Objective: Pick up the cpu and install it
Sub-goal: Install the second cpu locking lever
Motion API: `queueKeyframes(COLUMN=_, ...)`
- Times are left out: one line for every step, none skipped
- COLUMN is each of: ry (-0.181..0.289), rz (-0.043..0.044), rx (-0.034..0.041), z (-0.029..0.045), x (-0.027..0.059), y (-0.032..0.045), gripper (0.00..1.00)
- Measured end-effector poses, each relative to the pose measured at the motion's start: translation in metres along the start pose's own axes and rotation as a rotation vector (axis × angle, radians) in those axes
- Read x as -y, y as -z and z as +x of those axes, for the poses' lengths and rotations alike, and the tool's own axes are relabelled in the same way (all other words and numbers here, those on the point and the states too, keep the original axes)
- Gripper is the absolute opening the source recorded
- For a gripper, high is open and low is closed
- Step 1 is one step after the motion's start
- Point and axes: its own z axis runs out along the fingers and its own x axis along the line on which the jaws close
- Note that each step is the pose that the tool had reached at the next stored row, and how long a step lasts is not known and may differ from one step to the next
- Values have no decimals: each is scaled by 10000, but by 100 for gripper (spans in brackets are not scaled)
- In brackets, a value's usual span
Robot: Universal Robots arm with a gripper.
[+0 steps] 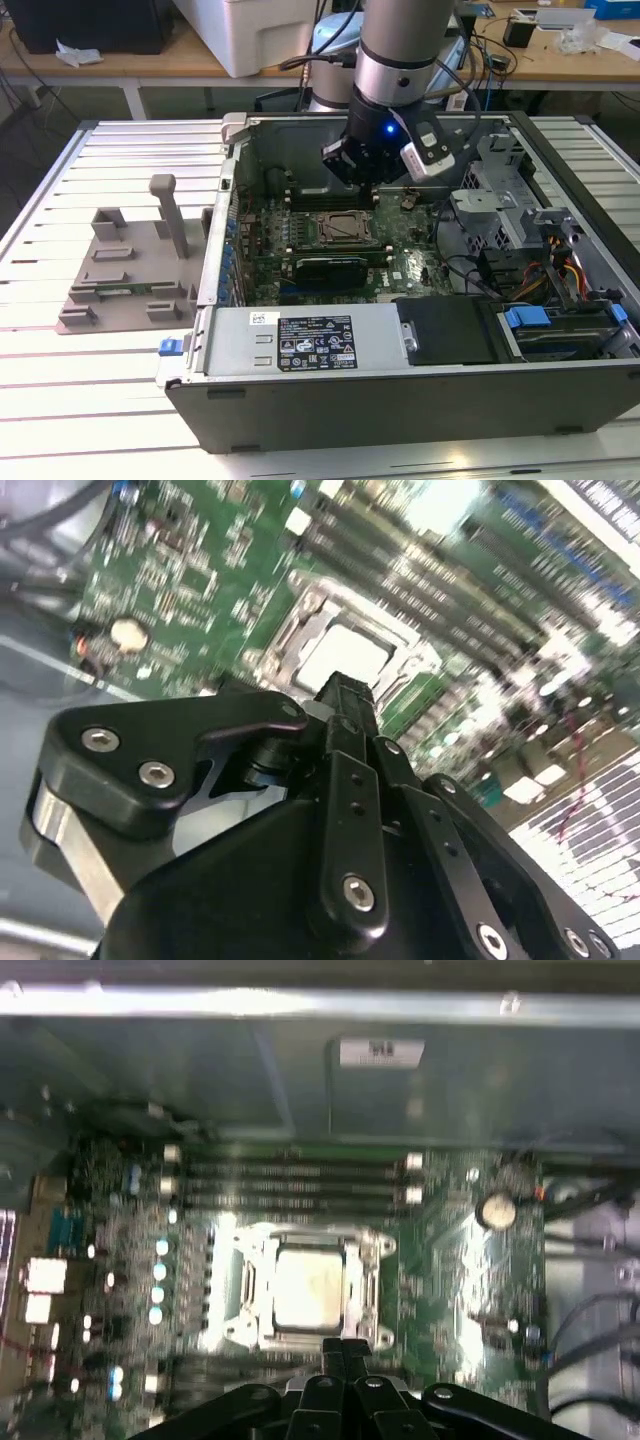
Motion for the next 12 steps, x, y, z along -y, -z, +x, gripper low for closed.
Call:
queueKeyframes(ry=0, rz=-35, rx=1, z=1, x=0, y=0, gripper=11)
queueKeyframes(ry=0, rz=-37, rx=2, z=0, x=0, y=0, gripper=11)
queueKeyframes(ry=0, rz=-39, rx=2, z=1, x=0, y=0, gripper=11)
queueKeyframes(ry=0, rz=-38, rx=1, z=1, x=1, y=-3, gripper=11)
queueKeyframes(ry=0, rz=-38, rx=1, z=0, x=2, y=-10, gripper=11)
queueKeyframes(ry=1, rz=-38, rx=2, z=0, x=3, y=-14, gripper=11)
queueKeyframes(ry=0, rz=-37, rx=1, z=0, x=3, y=-17, gripper=11)
queueKeyframes(ry=1, rz=-38, rx=1, z=-1, x=5, y=-24, gripper=11)
queueKeyframes(ry=1, rz=-37, rx=1, z=-1, x=6, y=-30, gripper=11)
queueKeyframes(ry=0, rz=-37, rx=1, z=-1, x=7, y=-36, gripper=11)
queueKeyframes(ry=1, rz=-37, rx=1, z=-1, x=8, y=-41, gripper=11)
queueKeyframes(ry=0, rz=-38, rx=2, z=-1, x=8, y=-43, gripper=11)
